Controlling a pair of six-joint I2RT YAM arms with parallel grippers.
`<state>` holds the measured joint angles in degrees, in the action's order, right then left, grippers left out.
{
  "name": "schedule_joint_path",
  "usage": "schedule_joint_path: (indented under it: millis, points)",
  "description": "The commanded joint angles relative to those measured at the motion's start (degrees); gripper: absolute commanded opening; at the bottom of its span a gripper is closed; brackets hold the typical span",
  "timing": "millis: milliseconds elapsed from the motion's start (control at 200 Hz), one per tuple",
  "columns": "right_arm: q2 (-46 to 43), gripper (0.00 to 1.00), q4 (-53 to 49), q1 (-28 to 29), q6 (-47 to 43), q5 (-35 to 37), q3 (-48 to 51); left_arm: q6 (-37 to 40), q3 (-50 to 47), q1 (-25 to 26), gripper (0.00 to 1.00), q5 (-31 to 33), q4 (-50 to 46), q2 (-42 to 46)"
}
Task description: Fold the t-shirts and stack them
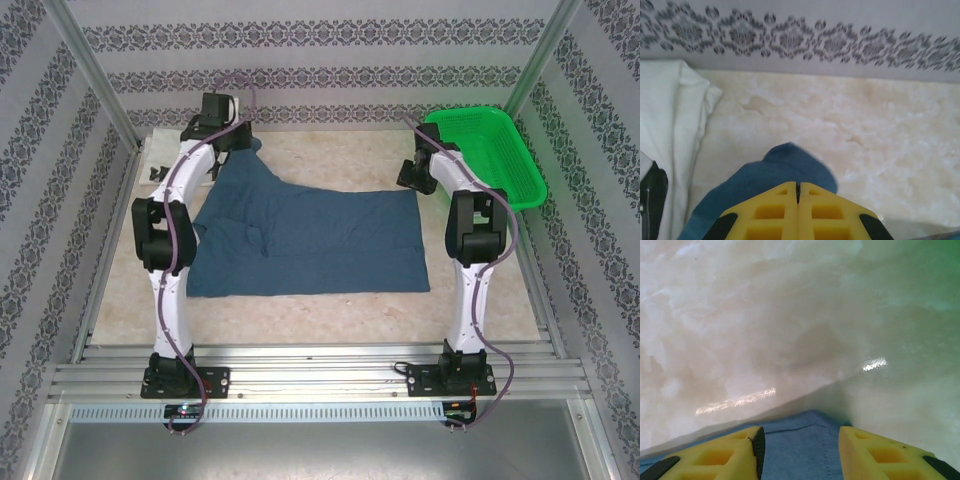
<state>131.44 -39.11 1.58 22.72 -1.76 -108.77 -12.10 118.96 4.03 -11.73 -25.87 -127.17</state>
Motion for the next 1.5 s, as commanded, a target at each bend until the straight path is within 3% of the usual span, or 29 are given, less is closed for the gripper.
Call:
schedule_joint_path:
  millis: [0,295,400,435,495,580,654,704,784,1009,1294,1494]
  points:
    - [2.7,0.44,-4.7,-0.8,0.4,1.6,-3.9,-0.7,-2.2,-0.7,0.0,-0.1,3.6,0.5]
    - [6.5,0.42,-8.4,-0.9,0.5,1.7,-10.1,-0.5,-3.8,-0.7,0.0,-1.1,4.7,0.6]
    - [7.8,0.39,-9.8,-0.8,0.4,0.3,-11.7,-0.7,-1.4,-0.7,0.0,2.2,2.1,-0.9]
    - [7.8,0.37,-9.4,-0.8,0.8,-0.3,-11.4,-0.7,0.4,-0.8,0.08,3.3,0.7,-1.9]
    - [7.8,0.31,-9.1,-0.8,1.0,-0.7,-11.4,-1.3,5.5,-1.0,0.38,5.3,-3.5,-4.7]
    - [8.1,0.17,-9.1,-0.6,1.2,-0.8,-11.6,-1.5,14.4,-1.0,0.54,2.7,-9.8,-10.1]
    - [8.1,0.08,-9.2,-0.6,1.7,-0.4,-11.8,-2.5,22.6,-0.7,0.6,0.8,-15.6,-15.3]
    - [7.3,0.0,-8.7,-0.5,1.8,0.3,-11.0,-3.3,27.3,-0.5,0.62,0.6,-18.8,-18.6]
    - [4.9,0.0,-6.1,-0.4,2.1,0.9,-7.7,-4.9,31.1,-0.5,0.65,1.3,-20.9,-22.0]
    - [-0.7,0.0,-2.1,0.6,1.8,0.4,-0.2,-8.9,30.9,-0.5,0.7,-0.4,-18.6,-25.4]
    - [-4.9,0.0,1.9,1.5,1.3,-1.3,7.3,-11.2,31.0,-0.5,0.74,8.7,-18.8,-28.2]
    - [-7.4,0.0,0.5,1.6,0.0,0.9,10.8,-12.7,31.0,-0.5,0.76,6.3,-13.8,-28.4]
